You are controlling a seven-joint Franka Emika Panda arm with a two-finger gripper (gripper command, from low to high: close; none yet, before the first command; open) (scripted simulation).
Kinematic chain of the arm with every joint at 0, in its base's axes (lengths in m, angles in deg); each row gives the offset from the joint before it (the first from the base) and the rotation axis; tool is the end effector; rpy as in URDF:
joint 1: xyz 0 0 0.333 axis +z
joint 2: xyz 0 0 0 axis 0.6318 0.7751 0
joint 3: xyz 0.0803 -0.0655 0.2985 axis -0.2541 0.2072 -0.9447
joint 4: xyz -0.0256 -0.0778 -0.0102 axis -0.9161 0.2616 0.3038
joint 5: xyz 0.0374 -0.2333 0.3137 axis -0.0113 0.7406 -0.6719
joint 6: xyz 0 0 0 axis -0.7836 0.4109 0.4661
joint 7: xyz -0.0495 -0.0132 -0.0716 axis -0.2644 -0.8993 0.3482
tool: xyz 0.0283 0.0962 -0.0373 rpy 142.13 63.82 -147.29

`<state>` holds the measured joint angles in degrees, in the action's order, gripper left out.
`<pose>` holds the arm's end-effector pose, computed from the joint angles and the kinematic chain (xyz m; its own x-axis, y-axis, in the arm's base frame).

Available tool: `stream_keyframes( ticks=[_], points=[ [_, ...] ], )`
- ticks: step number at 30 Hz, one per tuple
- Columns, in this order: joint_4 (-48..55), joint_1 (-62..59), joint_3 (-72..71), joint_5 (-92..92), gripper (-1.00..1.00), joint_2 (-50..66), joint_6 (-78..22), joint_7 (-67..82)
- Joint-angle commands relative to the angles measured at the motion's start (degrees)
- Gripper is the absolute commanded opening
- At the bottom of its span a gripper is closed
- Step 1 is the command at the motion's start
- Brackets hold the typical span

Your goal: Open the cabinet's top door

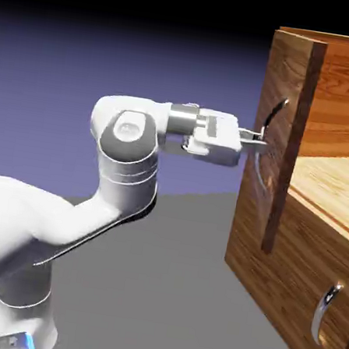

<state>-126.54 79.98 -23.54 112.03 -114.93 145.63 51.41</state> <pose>0.2647 -0.1142 0.5547 0.3513 0.6138 -0.7070 0.3511 0.6137 0.7072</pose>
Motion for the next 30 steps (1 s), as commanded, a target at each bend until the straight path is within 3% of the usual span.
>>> stream_keyframes(
  ticks=[1,15,30],
  points=[
    [-1.4,-0.8,-2.1,-1.6,-1.00,-0.2,-1.6,-0.7],
    [-9.4,-2.0,-31.2,-25.1,-1.00,1.4,-20.3,-8.7],
    [-2.4,-2.3,-62.3,-54.4,-1.00,19.4,-38.4,-20.4]
  ],
)
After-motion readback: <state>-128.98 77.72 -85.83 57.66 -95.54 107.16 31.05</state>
